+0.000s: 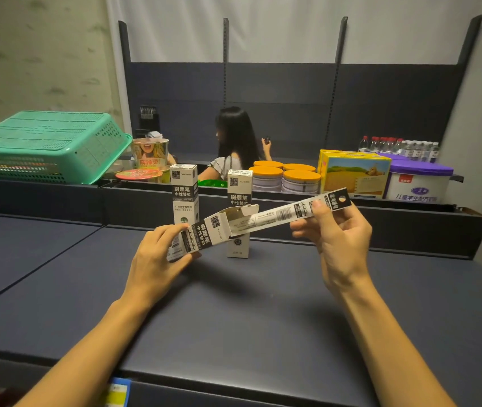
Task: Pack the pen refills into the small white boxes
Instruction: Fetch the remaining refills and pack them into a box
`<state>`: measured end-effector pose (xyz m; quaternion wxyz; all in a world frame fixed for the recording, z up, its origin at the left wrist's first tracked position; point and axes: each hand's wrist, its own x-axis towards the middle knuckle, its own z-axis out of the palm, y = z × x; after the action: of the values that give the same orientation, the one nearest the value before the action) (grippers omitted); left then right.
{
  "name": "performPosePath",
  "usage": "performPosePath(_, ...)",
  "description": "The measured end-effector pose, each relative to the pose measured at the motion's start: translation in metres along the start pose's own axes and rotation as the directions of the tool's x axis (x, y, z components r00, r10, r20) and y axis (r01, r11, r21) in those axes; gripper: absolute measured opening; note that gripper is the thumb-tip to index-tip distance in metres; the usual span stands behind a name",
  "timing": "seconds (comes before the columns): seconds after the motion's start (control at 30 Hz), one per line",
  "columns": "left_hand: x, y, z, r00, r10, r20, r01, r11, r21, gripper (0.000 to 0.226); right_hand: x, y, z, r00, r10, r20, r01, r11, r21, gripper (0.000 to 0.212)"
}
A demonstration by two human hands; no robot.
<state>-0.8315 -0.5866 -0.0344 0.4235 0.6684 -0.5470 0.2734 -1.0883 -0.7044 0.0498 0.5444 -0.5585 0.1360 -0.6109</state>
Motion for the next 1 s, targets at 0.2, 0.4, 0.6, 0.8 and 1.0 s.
performPosePath(0.2, 0.0, -0.001, 0.0, 1.0, 0.028, 0.001, -0.028, 1.0, 0.003, 0.063, -0.003, 0.003, 0.004, 1.0, 0.018, 0.023, -0.018, 1.0, 0.002, 0.008)
performPosePath(0.4, -0.001, 0.0, 0.0, 0.999, 0.042, 0.023, -0.042, 0.999, 0.007, 0.065, -0.004, 0.006, 0.008, 0.999, 0.004, 0.05, -0.003, 1.0, -0.027, 0.007)
performPosePath(0.6, -0.001, 0.001, 0.0, 0.999, 0.045, 0.028, -0.046, 0.999, 0.021, 0.065, -0.011, 0.013, 0.016, 0.99, 0.037, 0.137, -0.03, 0.998, -0.048, 0.006)
performPosePath(0.8, -0.001, 0.0, 0.0, 0.999, 0.046, 0.02, -0.047, 0.999, 0.017, 0.062, -0.02, 0.023, 0.025, 0.953, 0.083, 0.29, -0.05, 0.991, -0.121, 0.005)
performPosePath(1.0, -0.001, 0.0, 0.0, 0.999, 0.027, 0.021, -0.027, 0.999, 0.019, 0.065, -0.022, 0.024, 0.023, 0.962, -0.014, 0.273, 0.068, 0.98, -0.189, 0.01)
